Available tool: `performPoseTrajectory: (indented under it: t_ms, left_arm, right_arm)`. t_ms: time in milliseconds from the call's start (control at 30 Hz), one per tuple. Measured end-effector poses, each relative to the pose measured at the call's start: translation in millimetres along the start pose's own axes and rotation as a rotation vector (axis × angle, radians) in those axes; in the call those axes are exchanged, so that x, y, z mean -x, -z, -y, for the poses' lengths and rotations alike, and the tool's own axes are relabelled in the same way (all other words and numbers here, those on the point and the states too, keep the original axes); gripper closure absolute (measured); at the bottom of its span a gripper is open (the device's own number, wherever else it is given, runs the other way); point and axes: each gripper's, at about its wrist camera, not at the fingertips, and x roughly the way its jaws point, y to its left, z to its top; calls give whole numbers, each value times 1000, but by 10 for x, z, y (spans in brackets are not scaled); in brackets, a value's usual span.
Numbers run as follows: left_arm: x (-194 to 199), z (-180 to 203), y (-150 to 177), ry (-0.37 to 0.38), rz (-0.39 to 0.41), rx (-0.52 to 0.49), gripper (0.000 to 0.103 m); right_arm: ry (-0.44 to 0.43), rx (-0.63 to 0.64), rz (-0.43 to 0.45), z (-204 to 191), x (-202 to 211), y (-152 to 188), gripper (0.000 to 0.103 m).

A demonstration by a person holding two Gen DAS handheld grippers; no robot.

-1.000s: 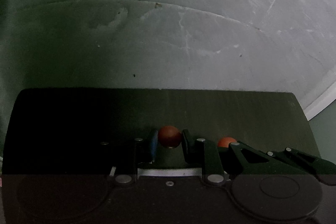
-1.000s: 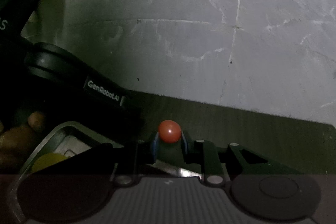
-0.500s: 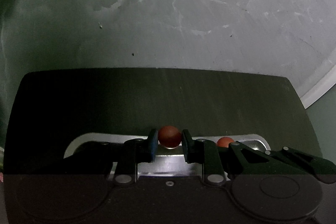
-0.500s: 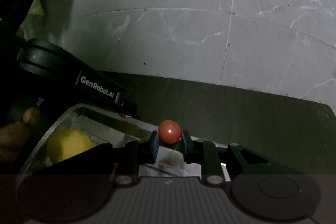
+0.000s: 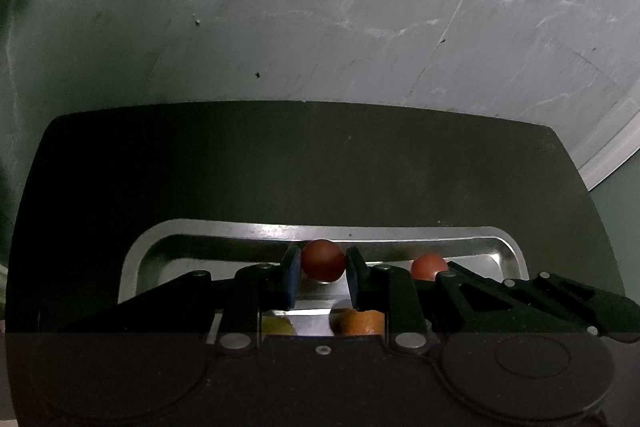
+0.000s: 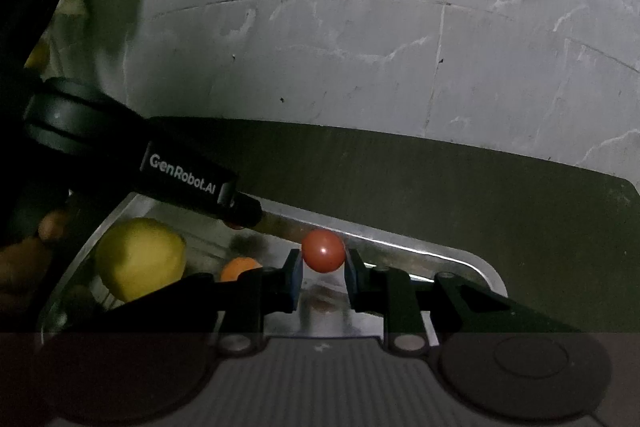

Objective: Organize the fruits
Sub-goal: 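Carry both cherry tomatoes over the tray and open both tools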

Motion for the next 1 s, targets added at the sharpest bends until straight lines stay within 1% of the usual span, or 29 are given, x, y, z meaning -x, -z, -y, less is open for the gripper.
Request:
performPoseTrajectory:
  t_ms: [233, 933, 1000]
  left_arm:
    - [2, 9, 33, -17, -12, -2, 77]
    - [-58, 12, -5, -68, -50, 14, 77]
    - [-66, 37, -13, -71, -49, 18, 77]
  right_arm:
    - [-3, 1, -7, -2, -22, -24, 77]
    - [7, 1, -23, 8, -80, -35, 77]
    - [9, 0, -22, 13, -78, -34, 76]
